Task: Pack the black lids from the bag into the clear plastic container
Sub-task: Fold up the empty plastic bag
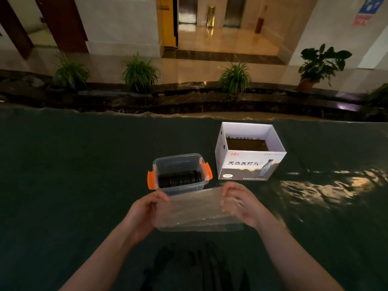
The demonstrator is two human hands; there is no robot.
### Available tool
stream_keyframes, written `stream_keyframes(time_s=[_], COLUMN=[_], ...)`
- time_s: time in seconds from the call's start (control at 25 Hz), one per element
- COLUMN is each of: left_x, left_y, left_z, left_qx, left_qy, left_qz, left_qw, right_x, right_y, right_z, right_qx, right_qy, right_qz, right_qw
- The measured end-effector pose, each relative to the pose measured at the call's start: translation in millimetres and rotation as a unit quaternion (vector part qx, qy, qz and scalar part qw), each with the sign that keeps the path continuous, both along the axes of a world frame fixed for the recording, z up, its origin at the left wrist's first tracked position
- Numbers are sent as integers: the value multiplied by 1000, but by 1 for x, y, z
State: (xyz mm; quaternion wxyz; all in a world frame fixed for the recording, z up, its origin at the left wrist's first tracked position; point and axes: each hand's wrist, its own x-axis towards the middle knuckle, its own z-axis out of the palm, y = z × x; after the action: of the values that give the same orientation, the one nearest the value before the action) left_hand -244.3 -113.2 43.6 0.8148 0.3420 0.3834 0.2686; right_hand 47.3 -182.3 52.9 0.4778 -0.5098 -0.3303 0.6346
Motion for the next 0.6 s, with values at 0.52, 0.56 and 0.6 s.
stream_keyframes(time_s=[0.52,0.56,0.6], left_x=[43,42,39], left_y=[-32,-32,-31], left_z=[-14,-14,-14], left_qx=[190,188,183], left_qy=[106,117,108], left_qz=[109,100,85], left_qw=[970,970,974], right_x=[-49,-47,-44], right_y=[10,12,12], right_z=[5,7,8], right_qx=[-25,-25,-27], right_qy=[161,141,123], right_qz=[-33,-48,-65], right_qw=[986,988,990])
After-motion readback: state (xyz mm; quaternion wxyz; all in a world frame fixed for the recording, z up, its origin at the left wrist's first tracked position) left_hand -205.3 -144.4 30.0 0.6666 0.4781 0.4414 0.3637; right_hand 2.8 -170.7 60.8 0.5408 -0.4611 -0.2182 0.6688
